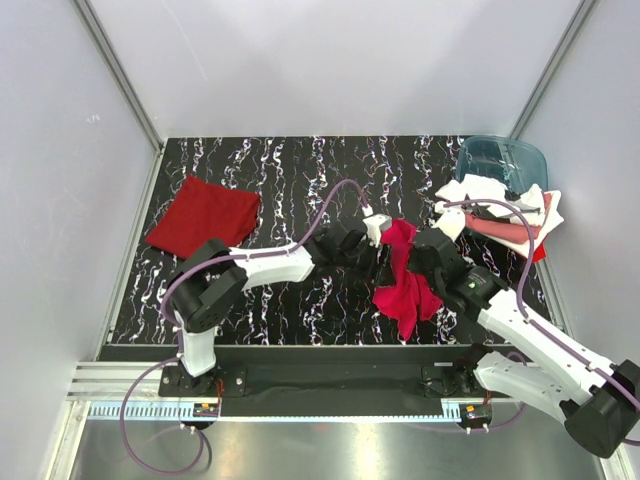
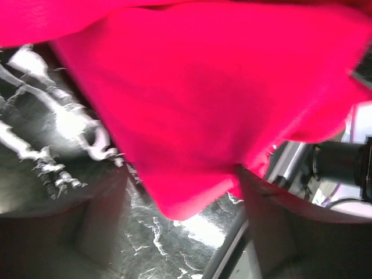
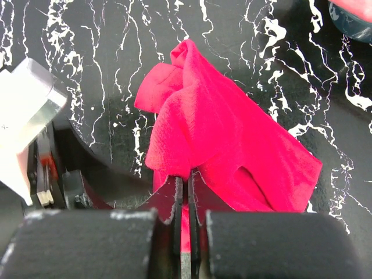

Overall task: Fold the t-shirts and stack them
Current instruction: Flatten the tshirt out

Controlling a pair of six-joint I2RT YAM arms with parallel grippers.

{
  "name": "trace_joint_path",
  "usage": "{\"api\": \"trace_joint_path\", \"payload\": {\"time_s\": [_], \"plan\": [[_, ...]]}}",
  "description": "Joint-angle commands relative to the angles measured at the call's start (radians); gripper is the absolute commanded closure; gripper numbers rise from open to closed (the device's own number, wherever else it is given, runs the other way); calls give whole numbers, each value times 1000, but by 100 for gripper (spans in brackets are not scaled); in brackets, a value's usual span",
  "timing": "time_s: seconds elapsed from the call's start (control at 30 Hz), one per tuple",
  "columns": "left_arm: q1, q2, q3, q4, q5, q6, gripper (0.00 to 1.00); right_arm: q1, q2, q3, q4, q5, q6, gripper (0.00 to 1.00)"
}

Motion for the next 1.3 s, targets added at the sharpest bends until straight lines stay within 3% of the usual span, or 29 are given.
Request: {"api": "trace_joint_path", "payload": {"time_s": [0.0, 0.03, 0.07, 0.1, 0.13, 0.23, 0.3, 0.37, 0.47, 0.6, 0.67, 0.7, 0.77, 0.97, 1.07, 1.13, 1.17, 1.27], "plan": [[-10, -17, 39, 92, 37, -2, 46, -10, -45, -3, 42, 34, 25, 100], [-10, -17, 39, 92, 41, -8, 57, -12, -54, -7, 42, 39, 25, 99], [-10, -15, 39, 87, 45, -8, 83, -15, -59, -9, 42, 41, 26, 97], [-9, -17, 43, 78, 46, -10, 97, -13, -63, -10, 40, 42, 26, 95], [-7, -18, 54, 63, 39, -7, 100, -13, -70, -12, 40, 45, 26, 91], [2, -47, 48, 21, -6, 2, 100, -15, -80, -18, 42, 48, 28, 69], [11, -84, 42, -31, -49, 4, 100, -16, -82, -21, 46, 48, 26, 68], [28, -125, 37, -106, -124, 13, 100, -16, -74, -21, 45, 57, 32, 75], [54, -191, 28, -192, -214, 25, 100, -19, -65, -17, 37, 62, 37, 100], [86, -256, 49, -310, -354, 76, 100, -21, -45, -17, 43, 45, 39, 100], [98, -279, 62, -373, -415, 87, 100, -21, -36, -17, 50, 36, 31, 83], [114, -294, 59, -387, -437, 90, 100, -22, -24, -17, 56, 28, 29, 57], [134, -304, 57, -398, -437, 90, 100, -24, -7, -14, 60, 15, 23, 39], [247, -305, 49, -445, -445, 70, 100, -25, 93, -7, 92, -53, 23, 32], [312, -294, 20, -416, -364, 41, 100, -41, 195, -9, 132, -110, 35, 32], [319, -276, 19, -408, -348, 35, 100, -67, 242, -9, 163, -181, 48, 35], [319, -268, 22, -408, -348, 36, 100, -93, 265, -26, 180, -224, 54, 43], [321, -244, 37, -419, -362, 39, 100, -243, 353, -81, 305, -471, 75, 44]]}}
